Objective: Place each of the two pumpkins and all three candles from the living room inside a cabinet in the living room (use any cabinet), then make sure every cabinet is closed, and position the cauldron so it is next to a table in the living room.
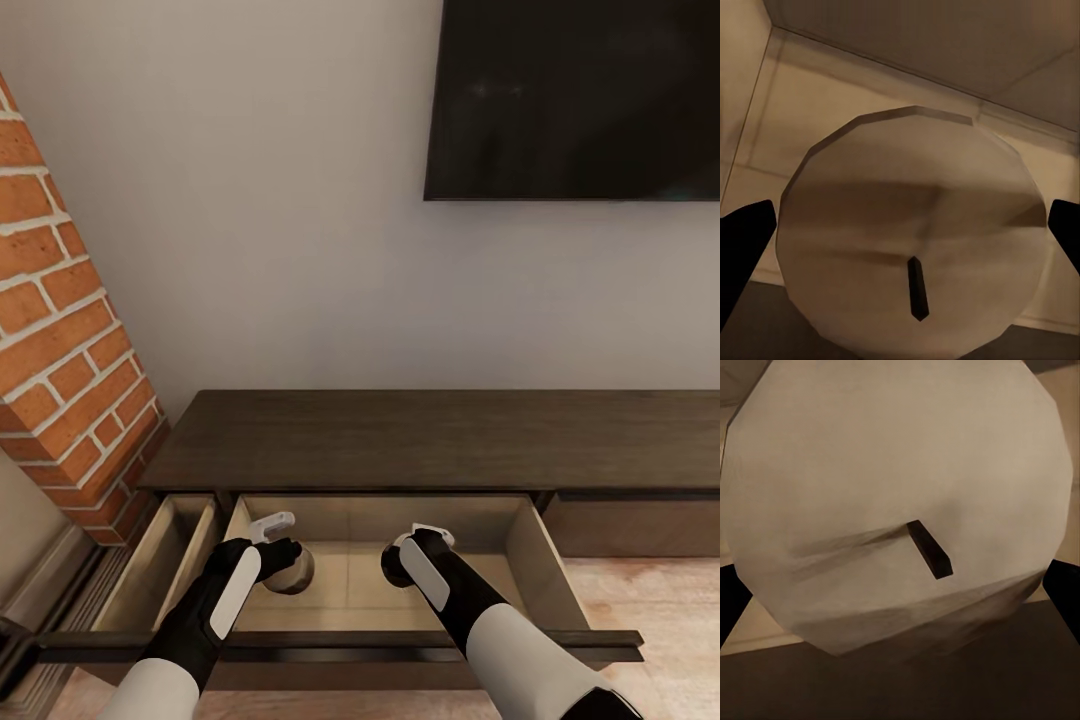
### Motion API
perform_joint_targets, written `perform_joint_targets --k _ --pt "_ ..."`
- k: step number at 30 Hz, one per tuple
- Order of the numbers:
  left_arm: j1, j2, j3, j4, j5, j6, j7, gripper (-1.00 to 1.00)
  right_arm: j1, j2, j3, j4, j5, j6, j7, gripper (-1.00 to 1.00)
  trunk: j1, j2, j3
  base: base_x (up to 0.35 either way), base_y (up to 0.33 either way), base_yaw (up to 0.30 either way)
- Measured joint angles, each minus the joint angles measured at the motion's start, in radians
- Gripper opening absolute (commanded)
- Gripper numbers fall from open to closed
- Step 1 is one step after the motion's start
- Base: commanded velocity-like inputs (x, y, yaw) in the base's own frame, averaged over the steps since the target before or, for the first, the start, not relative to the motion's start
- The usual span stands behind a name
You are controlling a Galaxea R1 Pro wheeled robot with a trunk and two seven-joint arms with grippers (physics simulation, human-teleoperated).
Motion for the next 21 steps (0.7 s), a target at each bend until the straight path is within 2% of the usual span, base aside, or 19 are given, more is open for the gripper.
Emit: perform_joint_targets --k 13,21 --pt "0.0 0.0 -0.001 0.0 0.0 0.0 0.0 -1.0 0.0 0.0 0.0 0.0 0.0 -0.004 0.001 -1.0 0.046 -0.084 -0.038 0.0 0.0 0.0" --pt "0.0 -0.001 -0.001 0.0 0.0 0.0 0.0 -1.0 0.0 0.0 0.0 0.01 0.0 -0.044 0.001 -1.0 0.077 -0.14 -0.063 0.0 0.0 0.0"
